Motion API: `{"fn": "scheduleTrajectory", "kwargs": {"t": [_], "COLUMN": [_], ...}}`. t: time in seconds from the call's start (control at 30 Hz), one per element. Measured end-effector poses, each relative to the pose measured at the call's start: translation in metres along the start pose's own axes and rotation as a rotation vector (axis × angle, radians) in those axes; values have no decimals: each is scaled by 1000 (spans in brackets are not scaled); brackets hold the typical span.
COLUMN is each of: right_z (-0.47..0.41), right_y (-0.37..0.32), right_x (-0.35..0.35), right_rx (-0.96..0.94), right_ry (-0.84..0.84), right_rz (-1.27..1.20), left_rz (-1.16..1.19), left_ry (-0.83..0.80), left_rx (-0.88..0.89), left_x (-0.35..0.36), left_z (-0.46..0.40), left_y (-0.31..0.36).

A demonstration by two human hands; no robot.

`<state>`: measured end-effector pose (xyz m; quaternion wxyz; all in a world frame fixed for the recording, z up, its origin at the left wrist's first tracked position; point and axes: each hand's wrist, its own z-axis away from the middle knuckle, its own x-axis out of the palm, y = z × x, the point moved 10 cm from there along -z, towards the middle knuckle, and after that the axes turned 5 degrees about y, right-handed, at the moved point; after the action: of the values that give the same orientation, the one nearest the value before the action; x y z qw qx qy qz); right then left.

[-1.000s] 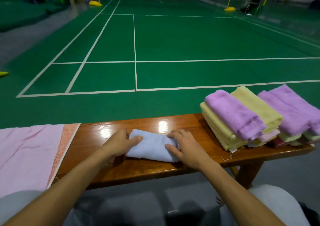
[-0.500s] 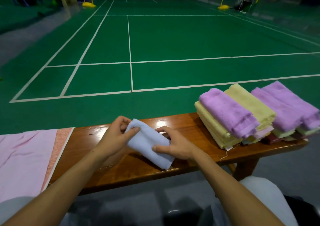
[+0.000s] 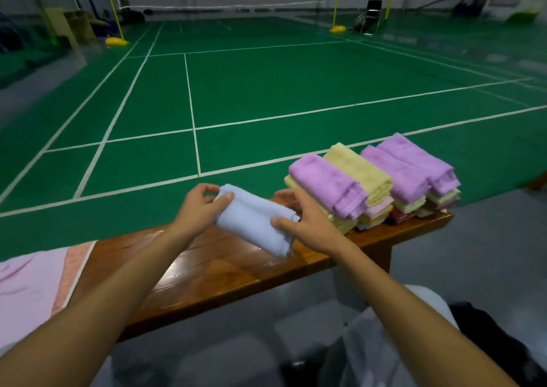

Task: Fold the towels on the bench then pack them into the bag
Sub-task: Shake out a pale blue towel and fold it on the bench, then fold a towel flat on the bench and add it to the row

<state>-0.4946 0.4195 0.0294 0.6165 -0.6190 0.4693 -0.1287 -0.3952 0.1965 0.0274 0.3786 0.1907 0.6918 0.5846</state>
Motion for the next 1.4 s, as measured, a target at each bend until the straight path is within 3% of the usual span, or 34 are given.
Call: {"fn": "scheduleTrajectory", "kwargs": {"t": [0.3,0.53,0.7,0.83,1.03,1.2,1.4], "right_z": [6,-19,-50,-67,-77,-81,-68], "right_y": [-10,33,75,122,125,106,15], "right_x": [-163,-280,-324,-317,-307,-308,-297], "right_rx": [-168,-75,12,109,94,153,-19], "right_ry": [256,406,415,278,239,191,342], "right_rz": [115,247,407,542,864,823,688], "left_rz": [-59,-110,-224,-386,-502,-475,-350], "left_ry": [-160,-241,-273,-326,-360,-323,-266], "left_rx": [208,399,444,470,589,628,709], "left_x": [154,288,361,399,404,372,289], "left_z": [-38,-80,-112,-122,-125,-120,-86], "left_y": [110,182,198,175,165,190,231]}}
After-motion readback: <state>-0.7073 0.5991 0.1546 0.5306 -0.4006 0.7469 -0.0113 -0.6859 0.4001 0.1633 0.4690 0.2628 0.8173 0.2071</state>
